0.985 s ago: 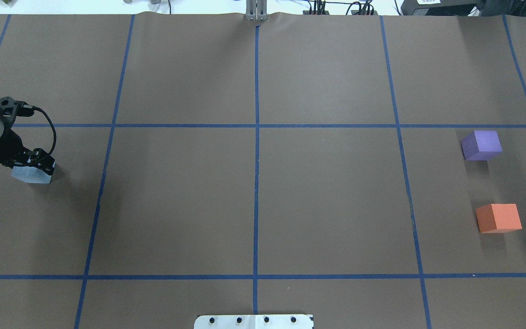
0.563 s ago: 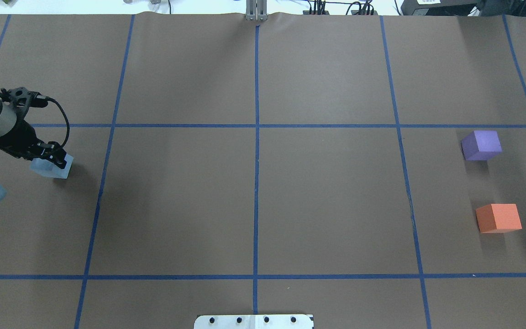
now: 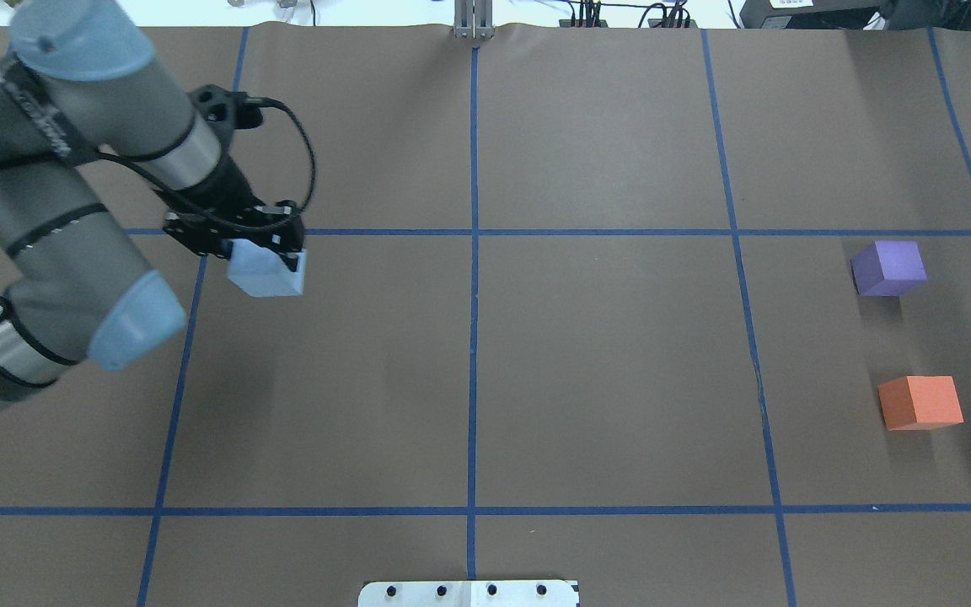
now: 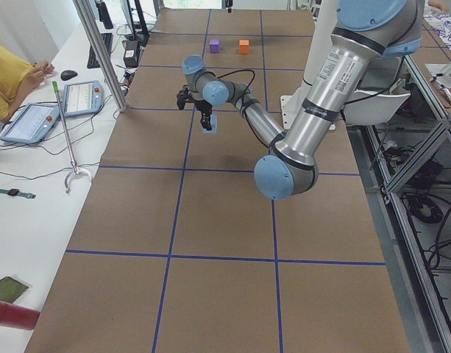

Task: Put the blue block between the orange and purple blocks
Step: 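Lift the light blue cube with the left gripper and carry it toward the table center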

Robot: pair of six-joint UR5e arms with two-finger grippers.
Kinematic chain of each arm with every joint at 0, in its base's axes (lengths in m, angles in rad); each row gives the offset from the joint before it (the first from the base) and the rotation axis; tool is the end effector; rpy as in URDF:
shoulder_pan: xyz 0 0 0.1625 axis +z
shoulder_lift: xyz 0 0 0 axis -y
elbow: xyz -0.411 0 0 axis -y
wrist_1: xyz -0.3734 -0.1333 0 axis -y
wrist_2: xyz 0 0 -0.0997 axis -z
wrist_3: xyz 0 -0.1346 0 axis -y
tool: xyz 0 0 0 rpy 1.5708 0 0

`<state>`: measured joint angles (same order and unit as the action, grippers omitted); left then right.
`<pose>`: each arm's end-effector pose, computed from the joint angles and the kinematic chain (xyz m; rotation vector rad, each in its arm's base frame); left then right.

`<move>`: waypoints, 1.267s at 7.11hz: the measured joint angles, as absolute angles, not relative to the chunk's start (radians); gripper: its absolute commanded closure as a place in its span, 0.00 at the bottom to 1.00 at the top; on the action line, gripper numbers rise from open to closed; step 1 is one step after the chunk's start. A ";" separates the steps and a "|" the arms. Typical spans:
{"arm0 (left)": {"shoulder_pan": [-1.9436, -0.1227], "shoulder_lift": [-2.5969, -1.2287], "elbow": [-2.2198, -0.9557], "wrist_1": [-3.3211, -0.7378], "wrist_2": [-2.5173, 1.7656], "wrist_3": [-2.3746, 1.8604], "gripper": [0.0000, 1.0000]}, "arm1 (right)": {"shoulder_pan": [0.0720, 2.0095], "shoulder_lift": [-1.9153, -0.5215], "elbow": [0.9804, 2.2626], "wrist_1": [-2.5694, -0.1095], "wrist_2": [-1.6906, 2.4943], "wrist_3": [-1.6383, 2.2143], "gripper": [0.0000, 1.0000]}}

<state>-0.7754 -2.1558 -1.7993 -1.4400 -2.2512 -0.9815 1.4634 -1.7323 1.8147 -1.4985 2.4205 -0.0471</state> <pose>0.4136 -0.4735 0.2521 -0.0933 0.9188 0.0595 -0.0128 -0.4193 0.6099 0.1199 -0.8535 -0.2105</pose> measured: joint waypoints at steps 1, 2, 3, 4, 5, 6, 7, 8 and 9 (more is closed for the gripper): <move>-0.668 -2.278 -1.759 -1.427 -2.165 -1.107 1.00 | 1.463 -1.733 1.815 -1.490 2.431 -0.046 0.00; -0.579 -2.423 -1.652 -1.429 -2.083 -1.206 1.00 | 1.463 -1.733 1.815 -1.487 2.440 -0.046 0.00; -0.520 -2.567 -1.489 -1.455 -2.033 -1.271 1.00 | 1.462 -1.732 1.815 -1.485 2.444 -0.045 0.00; -0.469 -2.684 -1.312 -1.516 -1.988 -1.317 1.00 | 1.461 -1.732 1.816 -1.484 2.446 -0.045 0.00; -0.426 -2.758 -1.170 -1.595 -1.937 -1.357 1.00 | 1.461 -1.731 1.816 -1.484 2.448 -0.046 0.00; -0.402 -2.790 -1.094 -1.648 -1.901 -1.377 1.00 | 1.460 -1.731 1.816 -1.484 2.452 -0.046 0.00; -0.392 -2.807 -1.057 -1.671 -1.884 -1.375 1.00 | 1.459 -1.731 1.814 -1.484 2.456 -0.045 0.00; -0.388 -2.817 -1.042 -1.679 -1.871 -1.352 1.00 | 1.459 -1.731 1.814 -1.485 2.458 -0.046 0.00; -0.387 -2.828 -1.026 -1.682 -1.855 -1.321 1.00 | 1.458 -1.731 1.813 -1.485 2.459 -0.045 0.00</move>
